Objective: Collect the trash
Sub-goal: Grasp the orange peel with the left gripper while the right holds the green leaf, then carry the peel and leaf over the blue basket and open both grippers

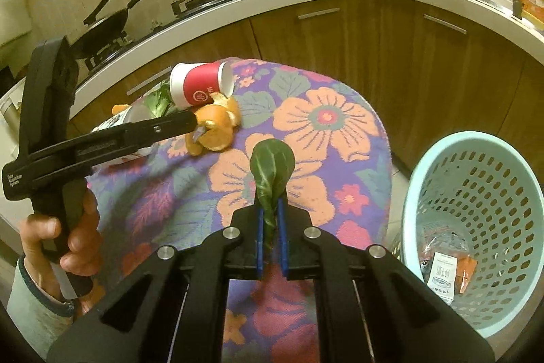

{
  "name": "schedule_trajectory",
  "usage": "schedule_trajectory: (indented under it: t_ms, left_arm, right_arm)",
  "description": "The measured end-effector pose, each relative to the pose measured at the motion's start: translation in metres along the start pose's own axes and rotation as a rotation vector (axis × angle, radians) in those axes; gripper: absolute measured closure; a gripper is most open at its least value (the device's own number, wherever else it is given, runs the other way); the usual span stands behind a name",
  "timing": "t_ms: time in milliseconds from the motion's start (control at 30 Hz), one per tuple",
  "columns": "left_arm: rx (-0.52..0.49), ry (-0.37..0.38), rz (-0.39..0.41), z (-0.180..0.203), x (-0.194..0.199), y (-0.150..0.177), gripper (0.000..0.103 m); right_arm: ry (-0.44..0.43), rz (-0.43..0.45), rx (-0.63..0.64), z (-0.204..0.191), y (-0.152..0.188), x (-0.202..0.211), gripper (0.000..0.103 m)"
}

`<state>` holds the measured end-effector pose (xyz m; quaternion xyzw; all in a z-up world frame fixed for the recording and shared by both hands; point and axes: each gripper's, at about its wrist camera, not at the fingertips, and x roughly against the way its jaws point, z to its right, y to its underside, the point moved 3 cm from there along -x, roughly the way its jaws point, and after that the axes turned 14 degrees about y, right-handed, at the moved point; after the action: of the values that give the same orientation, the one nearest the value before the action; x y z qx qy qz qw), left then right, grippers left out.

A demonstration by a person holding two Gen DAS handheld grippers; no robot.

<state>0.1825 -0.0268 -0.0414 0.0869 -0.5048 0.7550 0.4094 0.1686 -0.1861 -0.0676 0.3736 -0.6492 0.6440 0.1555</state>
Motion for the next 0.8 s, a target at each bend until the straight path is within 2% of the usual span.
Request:
schedule_trajectory:
  t_ms: [33,67,100,267,333,367,400,433,567,800]
  left_arm:
    - [0.003,-0.008,0.005,0.000,0.000,-0.001,0.043]
    - [0.008,-0.015,0.014,0.000,0.000,-0.002,0.029]
    - [0.014,-0.024,0.024,0.000,-0.001,-0.004,0.024]
    - [0.022,-0.074,-0.052,-0.001,-0.028,-0.008,0.023]
    - [0.020,-0.124,-0.081,-0.003,-0.041,-0.006,0.027]
    - [0.022,-0.147,-0.095,-0.005,-0.046,-0.005,0.041]
    - [0.031,-0.148,-0.113,-0.008,-0.051,-0.003,0.062]
    - [0.031,-0.144,-0.101,-0.010,-0.050,-0.003,0.062]
    - [0.049,-0.093,-0.062,-0.014,-0.041,-0.001,0.085]
    - [-0.006,-0.030,-0.013,0.009,-0.022,0.000,0.094]
  right_arm:
    - [0.000,0.001,-0.005,0.002,0.000,0.001,0.098]
    - [0.000,0.004,-0.009,0.004,0.001,0.002,0.098]
    - [-0.002,0.006,-0.013,0.006,0.001,0.003,0.098]
    - [-0.009,0.012,-0.023,0.011,0.001,0.005,0.098]
    - [-0.010,0.016,-0.020,0.012,0.001,0.005,0.098]
    - [-0.008,0.018,-0.018,0.013,0.001,0.006,0.098]
    - [-0.007,0.020,-0.017,0.013,0.002,0.006,0.098]
    - [-0.004,0.021,-0.016,0.015,0.003,0.007,0.098]
    - [0.017,0.034,-0.029,0.023,0.003,0.012,0.098]
    - [0.069,0.089,-0.098,0.058,0.002,0.037,0.098]
